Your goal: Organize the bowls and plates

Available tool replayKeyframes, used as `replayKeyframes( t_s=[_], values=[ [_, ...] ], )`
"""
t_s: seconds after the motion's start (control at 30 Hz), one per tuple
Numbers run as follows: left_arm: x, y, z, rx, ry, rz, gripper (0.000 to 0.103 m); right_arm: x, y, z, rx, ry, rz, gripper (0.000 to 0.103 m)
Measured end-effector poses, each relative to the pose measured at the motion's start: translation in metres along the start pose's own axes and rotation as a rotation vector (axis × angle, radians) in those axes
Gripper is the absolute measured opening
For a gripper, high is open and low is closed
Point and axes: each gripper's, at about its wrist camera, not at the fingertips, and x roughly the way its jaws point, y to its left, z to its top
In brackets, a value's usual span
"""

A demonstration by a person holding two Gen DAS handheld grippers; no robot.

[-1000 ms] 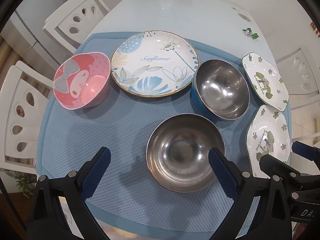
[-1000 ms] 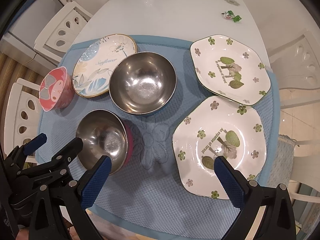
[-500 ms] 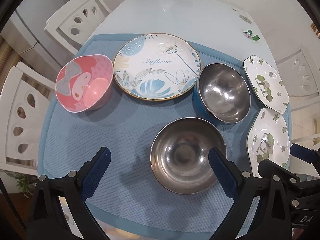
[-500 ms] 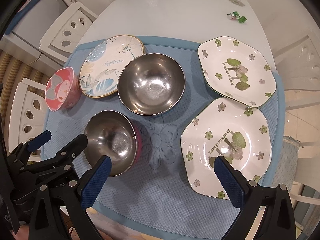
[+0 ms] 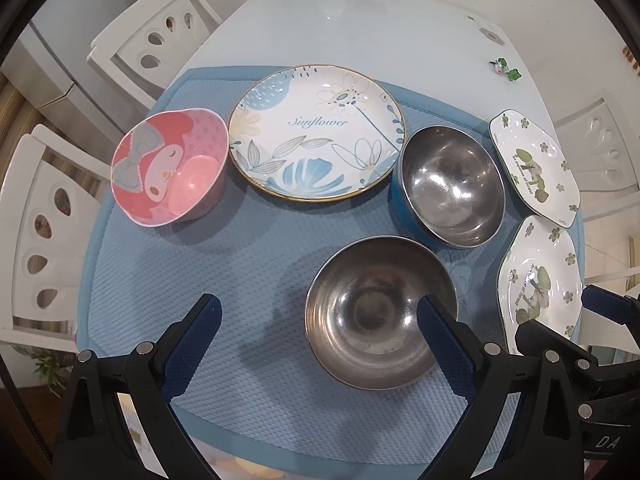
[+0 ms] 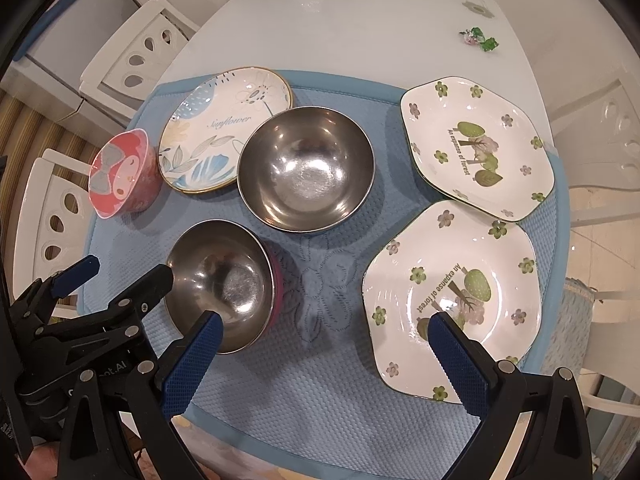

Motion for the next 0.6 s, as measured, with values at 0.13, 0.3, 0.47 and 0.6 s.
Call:
replayKeyframes(
  t_s=[0.13, 0.3, 0.47, 0.6],
  values=[
    [0.0011, 0.0009, 0.0003, 0.001, 0.004, 0.000, 0.098, 0.0010, 0.0003, 0.0005, 0.001, 0.003, 0.000, 0.102],
    [0.0009, 0.0024, 0.0006, 0.005, 0.006, 0.004, 0.098, 0.0014, 0.0016, 0.0002, -0.006, 0.004, -0.005, 0.102],
    [-0.0012, 0.0053, 0.0006, 0.012, 0.001, 0.006, 0.098, -0.0029, 0.0034, -0.0014, -0.011, -0.003, 0.001, 0.102],
    [-0.0021, 0.0095, 0.0031, 0.014, 0.002, 0.005, 0.098, -0.0061, 0.0066, 0.0001, -0.020, -0.007, -0.005, 0.102]
  ],
)
